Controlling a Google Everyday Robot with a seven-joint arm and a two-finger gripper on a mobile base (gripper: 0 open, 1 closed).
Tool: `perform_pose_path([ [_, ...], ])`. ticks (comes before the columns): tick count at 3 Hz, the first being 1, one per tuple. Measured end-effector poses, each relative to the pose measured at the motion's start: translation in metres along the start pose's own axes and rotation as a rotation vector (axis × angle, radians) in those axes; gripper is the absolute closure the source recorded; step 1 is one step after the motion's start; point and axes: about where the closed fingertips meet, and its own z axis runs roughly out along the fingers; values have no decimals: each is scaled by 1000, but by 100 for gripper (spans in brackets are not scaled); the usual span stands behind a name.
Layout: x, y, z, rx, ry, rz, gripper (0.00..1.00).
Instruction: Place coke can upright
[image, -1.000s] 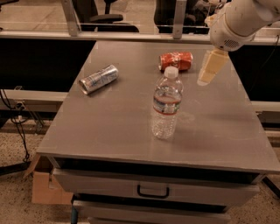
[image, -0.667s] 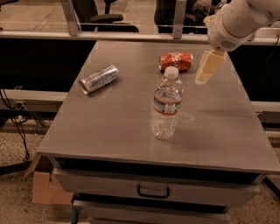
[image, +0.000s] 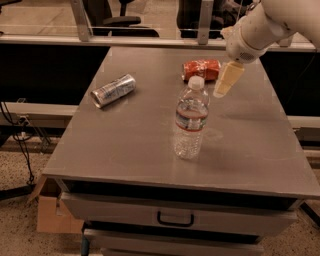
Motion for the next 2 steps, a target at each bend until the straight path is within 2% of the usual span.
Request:
perform_pose_path([
  [2,-21,-18,38,-94,-94,-35,0],
])
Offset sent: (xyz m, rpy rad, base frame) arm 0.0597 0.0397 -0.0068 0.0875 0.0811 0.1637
